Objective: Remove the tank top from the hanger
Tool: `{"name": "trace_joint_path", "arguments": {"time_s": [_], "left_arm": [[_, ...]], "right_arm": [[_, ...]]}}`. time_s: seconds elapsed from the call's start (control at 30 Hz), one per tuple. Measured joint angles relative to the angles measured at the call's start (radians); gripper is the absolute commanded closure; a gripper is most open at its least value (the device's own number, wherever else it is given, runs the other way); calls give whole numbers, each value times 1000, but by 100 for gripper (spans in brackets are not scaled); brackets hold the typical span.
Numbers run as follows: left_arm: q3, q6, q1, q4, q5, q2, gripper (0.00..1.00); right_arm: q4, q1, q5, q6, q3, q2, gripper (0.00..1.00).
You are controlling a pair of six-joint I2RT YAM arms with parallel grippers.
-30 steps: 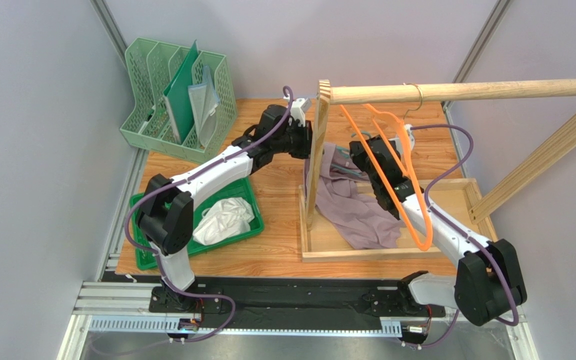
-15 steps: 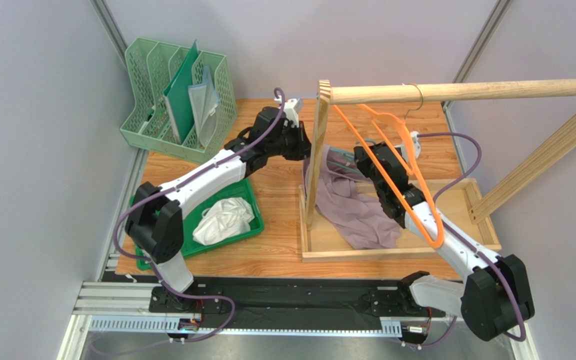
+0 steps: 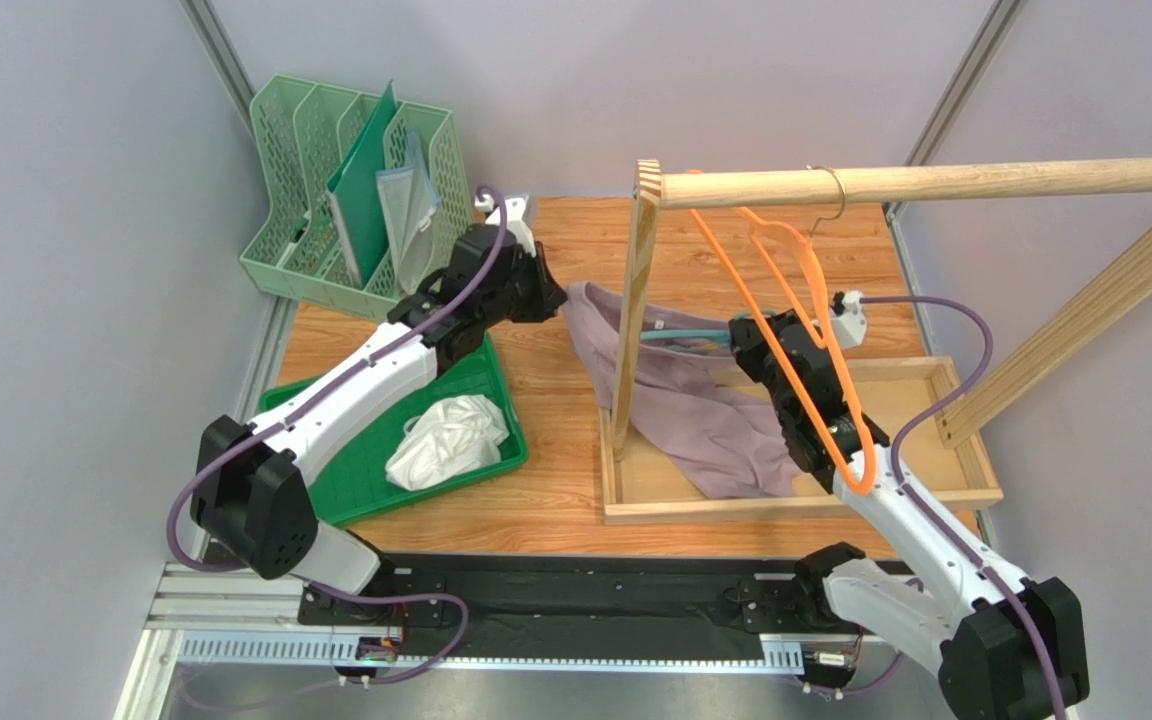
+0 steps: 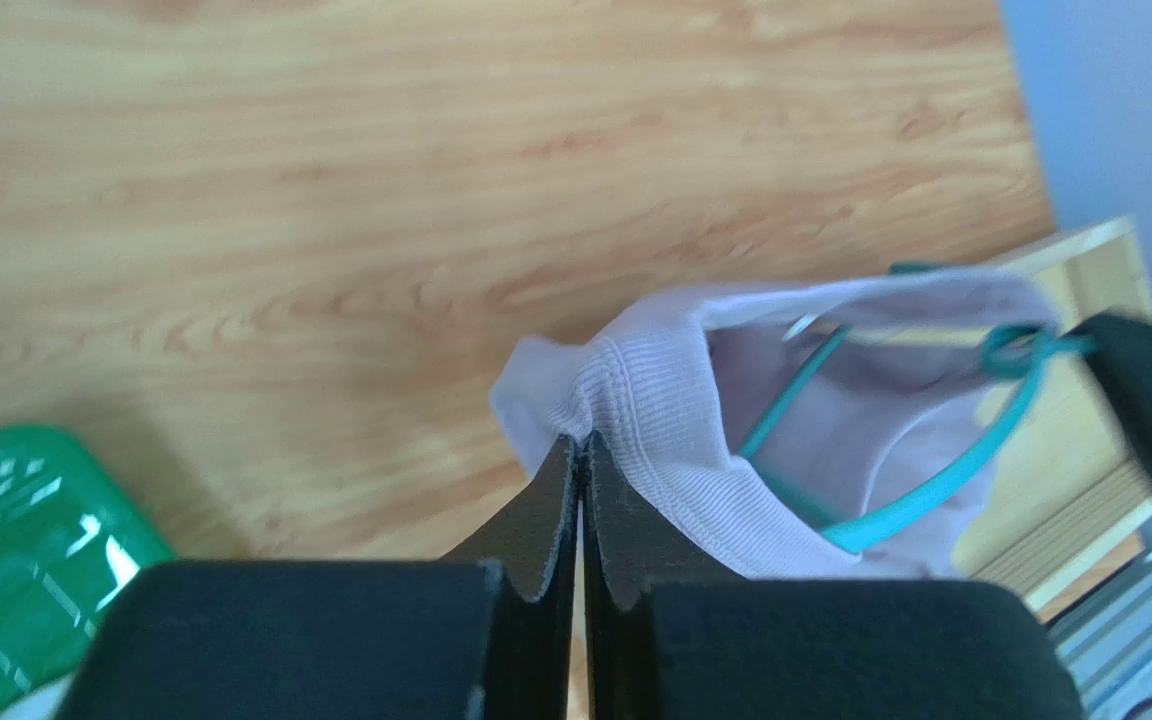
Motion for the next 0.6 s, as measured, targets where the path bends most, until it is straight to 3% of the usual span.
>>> {"name": "trace_joint_path", "arguments": {"time_s": [0.37, 0.6], "left_arm": [[-240, 3, 3, 77, 88, -140, 100], [-281, -10, 3, 119, 116, -162, 100]], "right_arm": [[-19, -64, -42, 59, 4, 18, 100], [-43, -64, -69, 121, 11, -12, 100]]}}
